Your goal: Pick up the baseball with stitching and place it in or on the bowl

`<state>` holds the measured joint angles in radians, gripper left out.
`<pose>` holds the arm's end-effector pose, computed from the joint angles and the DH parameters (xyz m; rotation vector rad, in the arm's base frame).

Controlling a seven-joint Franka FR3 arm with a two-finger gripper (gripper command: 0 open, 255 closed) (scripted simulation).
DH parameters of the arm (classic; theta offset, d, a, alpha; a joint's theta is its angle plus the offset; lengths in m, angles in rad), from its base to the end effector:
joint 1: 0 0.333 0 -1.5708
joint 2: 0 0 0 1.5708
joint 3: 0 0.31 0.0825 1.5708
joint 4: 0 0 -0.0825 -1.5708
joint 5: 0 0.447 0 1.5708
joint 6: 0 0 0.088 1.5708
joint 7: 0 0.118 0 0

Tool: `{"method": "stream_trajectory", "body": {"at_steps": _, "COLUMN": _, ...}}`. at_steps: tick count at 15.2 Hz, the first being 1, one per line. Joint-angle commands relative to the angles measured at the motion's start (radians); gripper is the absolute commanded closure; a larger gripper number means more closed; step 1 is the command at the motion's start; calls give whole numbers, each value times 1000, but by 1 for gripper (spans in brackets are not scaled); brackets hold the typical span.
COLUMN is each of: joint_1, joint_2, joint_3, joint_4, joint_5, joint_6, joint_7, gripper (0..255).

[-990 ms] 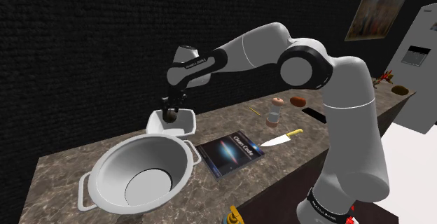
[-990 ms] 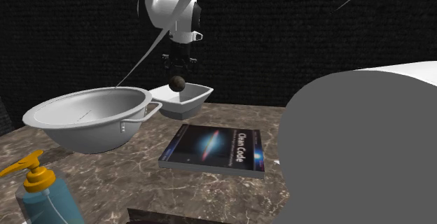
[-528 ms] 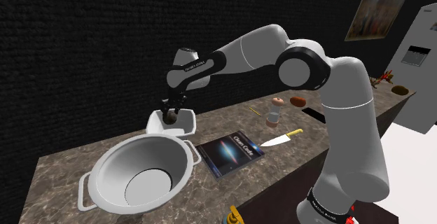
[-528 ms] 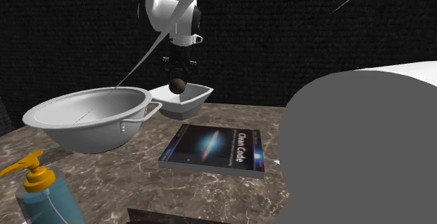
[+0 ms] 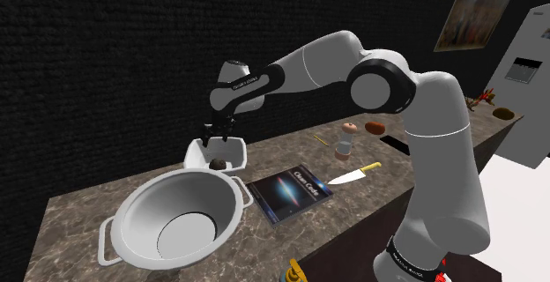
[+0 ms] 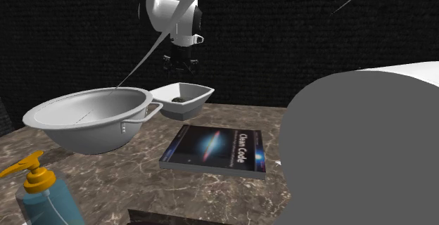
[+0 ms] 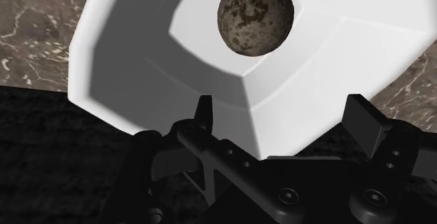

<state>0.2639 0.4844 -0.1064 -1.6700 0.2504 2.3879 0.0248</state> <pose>0.7380 0.1289 0.2990 -2.9580 0.0173 -0.3321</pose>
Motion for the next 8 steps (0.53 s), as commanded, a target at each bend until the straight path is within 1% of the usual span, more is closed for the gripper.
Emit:
{"method": "stream_trajectory", "body": {"at_steps": 1, "joint_1": 0, "joint_2": -25, "joint_3": -4, "joint_4": -5, "joint_5": -5, "joint_6": -20, "joint_7": 3, "gripper": 0}}
{"method": "stream_trajectory", "body": {"at_steps": 4, "joint_1": 0, "joint_2": -89, "joint_3": -13, "joint_4": -10, "joint_5": -19, "joint_6": -79, "joint_7": 11, "gripper": 0}}
{"method": "stream_trajectory", "body": {"at_steps": 8, "joint_1": 0, "joint_2": -89, "joint_3": -13, "joint_4": -10, "joint_5": -19, "joint_6": -79, "joint_7": 11, "gripper": 0}}
